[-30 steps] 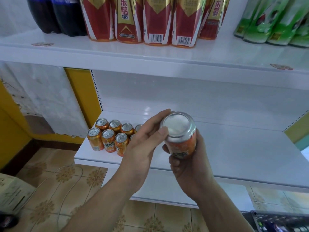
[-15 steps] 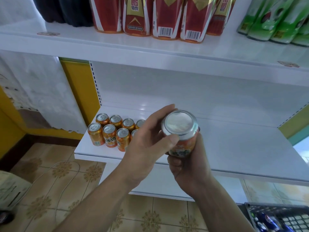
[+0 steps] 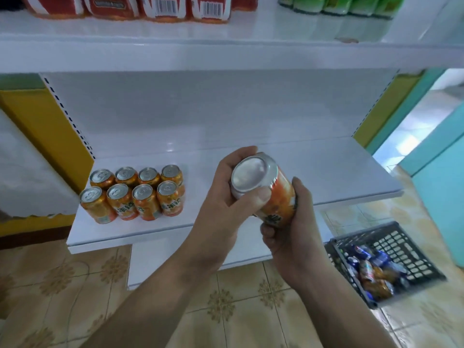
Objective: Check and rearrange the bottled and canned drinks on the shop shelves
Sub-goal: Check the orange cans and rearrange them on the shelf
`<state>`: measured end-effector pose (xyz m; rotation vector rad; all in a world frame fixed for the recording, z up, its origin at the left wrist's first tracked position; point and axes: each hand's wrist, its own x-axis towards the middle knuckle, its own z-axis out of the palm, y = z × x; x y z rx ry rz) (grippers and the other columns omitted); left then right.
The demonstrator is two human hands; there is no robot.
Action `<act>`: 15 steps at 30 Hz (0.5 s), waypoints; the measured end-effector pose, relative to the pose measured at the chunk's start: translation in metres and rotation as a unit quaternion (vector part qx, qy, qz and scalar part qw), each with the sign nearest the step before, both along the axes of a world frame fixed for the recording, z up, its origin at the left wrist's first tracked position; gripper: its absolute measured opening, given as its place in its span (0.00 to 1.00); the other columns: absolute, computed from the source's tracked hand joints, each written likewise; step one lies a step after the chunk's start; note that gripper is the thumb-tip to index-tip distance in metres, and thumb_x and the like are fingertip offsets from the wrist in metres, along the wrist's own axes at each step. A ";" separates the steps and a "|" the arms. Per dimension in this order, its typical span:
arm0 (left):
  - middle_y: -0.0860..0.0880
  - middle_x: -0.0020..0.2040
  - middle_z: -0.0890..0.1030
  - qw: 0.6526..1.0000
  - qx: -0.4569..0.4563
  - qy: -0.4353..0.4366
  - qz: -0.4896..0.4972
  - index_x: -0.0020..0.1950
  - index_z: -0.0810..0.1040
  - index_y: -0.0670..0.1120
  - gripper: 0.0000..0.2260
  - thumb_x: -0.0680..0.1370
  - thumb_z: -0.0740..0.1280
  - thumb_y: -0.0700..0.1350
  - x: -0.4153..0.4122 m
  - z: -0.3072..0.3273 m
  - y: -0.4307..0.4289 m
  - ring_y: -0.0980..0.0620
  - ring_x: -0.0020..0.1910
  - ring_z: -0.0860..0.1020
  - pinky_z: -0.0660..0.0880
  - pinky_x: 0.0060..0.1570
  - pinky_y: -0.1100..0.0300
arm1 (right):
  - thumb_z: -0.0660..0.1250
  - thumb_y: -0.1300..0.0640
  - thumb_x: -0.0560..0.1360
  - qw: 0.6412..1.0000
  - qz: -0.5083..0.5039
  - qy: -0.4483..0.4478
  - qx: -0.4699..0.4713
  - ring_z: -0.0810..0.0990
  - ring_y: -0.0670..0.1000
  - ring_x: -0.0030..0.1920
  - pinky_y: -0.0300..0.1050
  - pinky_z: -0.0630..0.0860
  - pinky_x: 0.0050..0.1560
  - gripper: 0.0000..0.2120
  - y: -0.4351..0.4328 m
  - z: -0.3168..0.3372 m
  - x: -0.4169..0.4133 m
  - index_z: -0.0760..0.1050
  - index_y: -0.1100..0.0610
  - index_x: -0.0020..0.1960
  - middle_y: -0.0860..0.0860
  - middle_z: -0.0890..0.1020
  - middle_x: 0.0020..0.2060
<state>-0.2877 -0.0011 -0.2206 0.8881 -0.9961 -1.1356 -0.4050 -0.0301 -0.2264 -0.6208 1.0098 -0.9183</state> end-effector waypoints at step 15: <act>0.63 0.50 0.79 0.993 -0.020 -0.079 -0.081 0.60 0.73 0.55 0.18 0.71 0.69 0.46 -0.256 -0.006 -0.058 0.60 0.52 0.78 0.78 0.51 0.60 | 0.63 0.35 0.77 0.984 -0.178 0.015 0.007 0.69 0.46 0.25 0.40 0.65 0.28 0.21 -0.015 -0.003 -0.252 0.75 0.54 0.45 0.50 0.76 0.30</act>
